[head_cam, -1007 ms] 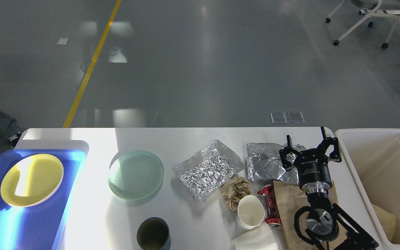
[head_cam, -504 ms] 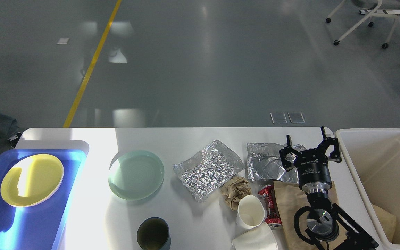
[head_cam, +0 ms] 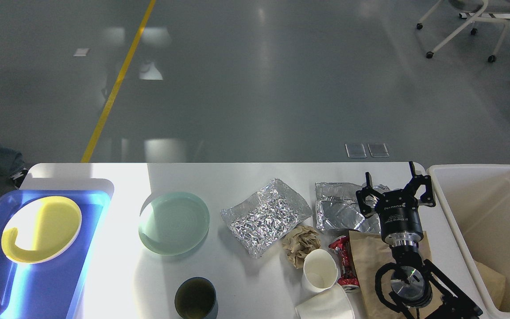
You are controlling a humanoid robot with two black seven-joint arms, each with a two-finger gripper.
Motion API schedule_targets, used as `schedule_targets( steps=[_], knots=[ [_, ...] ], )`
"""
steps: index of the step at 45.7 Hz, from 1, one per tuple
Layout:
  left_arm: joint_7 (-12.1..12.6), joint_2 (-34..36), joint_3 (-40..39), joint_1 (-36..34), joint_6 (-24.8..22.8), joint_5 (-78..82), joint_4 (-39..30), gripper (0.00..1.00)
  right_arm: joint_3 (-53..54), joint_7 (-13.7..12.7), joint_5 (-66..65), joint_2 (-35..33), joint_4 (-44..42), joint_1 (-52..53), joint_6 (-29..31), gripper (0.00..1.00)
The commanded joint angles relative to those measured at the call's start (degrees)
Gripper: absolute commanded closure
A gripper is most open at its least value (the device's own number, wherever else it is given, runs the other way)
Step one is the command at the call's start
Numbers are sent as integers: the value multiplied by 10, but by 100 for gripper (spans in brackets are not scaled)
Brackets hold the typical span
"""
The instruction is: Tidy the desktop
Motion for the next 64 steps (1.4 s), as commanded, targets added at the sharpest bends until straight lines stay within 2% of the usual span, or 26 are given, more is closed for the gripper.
schedule_targets(
  steps=[1,17,21,27,32,36,43,53,59,64],
  knots=[
    [-1,4,2,-1,3,-3,-4,21,0,0,0,0,0,-1,0,0],
    [0,25,18,-11,-16,-3,-27,8,0,0,0,0,0,0,0,0],
    [2,39,38,-46,-38,-3,-42,8,0,0,0,0,0,-1,0,0],
    [6,39,124,-154,-84,-4,-84,5,0,0,0,0,0,0,0,0],
    [5,29,244,-288,-111,-5,-128,4,0,0,0,0,0,0,0,0],
    [5,10,336,-400,-114,-30,-174,4,0,0,0,0,0,-1,0,0],
    [9,-54,448,-552,-114,-91,-246,4,0,0,0,0,0,-1,0,0],
    [9,-192,561,-765,-109,-189,-399,4,0,0,1,0,0,-1,0,0],
    [9,-280,582,-821,-106,-262,-451,4,0,0,0,0,0,0,0,0],
    [9,-302,582,-838,-106,-281,-455,4,0,0,0,0,0,-1,0,0]
  ],
)
